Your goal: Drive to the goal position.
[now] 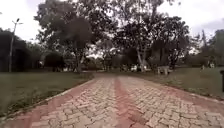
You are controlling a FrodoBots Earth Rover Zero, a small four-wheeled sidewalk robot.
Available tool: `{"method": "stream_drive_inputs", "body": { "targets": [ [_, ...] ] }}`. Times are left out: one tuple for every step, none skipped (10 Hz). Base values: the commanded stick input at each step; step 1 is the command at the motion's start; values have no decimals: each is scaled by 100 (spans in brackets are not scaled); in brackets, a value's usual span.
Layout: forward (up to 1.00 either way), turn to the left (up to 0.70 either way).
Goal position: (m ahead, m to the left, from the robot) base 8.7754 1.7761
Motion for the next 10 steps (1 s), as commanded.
{"method": "stream_drive_inputs", "body": {
  "targets": [
    [70,0],
    [70,0],
    [70,0],
    [70,0],
    [70,0],
    [70,0],
    [70,0],
    [70,0],
    [70,0],
    [70,-35]
  ]
}}
